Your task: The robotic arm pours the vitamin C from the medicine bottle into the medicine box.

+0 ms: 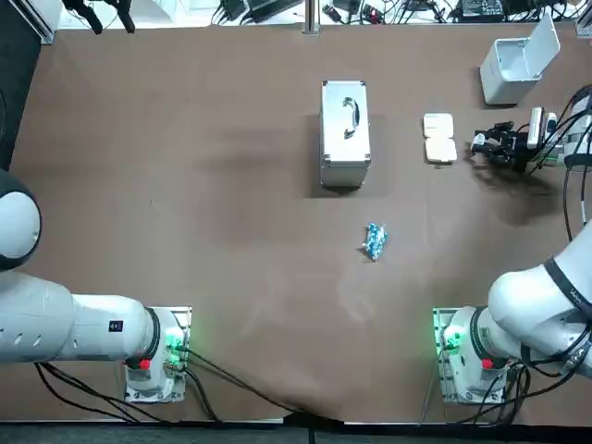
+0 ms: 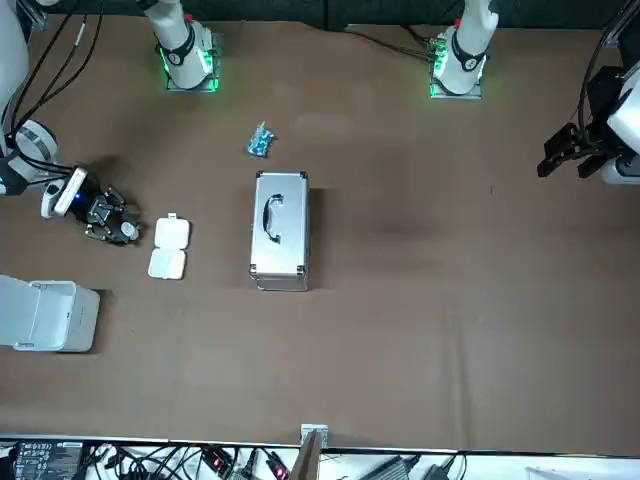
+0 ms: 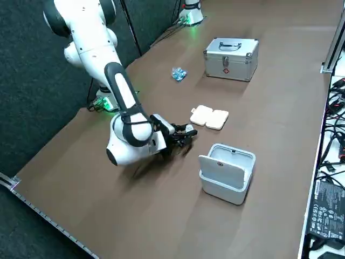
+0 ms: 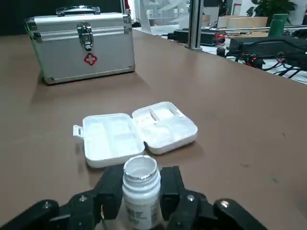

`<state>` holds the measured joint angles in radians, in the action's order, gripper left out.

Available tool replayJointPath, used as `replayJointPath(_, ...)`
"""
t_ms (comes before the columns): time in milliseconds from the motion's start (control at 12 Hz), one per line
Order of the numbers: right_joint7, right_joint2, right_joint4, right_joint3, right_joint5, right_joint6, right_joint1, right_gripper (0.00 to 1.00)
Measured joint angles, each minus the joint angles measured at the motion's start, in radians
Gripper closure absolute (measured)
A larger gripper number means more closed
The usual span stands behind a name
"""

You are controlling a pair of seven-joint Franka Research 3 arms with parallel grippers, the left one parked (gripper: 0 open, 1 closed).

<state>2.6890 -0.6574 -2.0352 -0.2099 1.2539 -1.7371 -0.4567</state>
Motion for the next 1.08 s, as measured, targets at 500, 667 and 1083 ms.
replayJointPath(500,0.006,-0.031,0.0,0.0,0.02,0.027,-0.019,0.57)
replayJointPath(667,0.006,-0.038,0.0,0.0,0.02,0.031,-0.028,0.57)
replayJointPath(1083,-0.01,-0.043,0.001,0.0,0.022,0.036,-0.04,0.3)
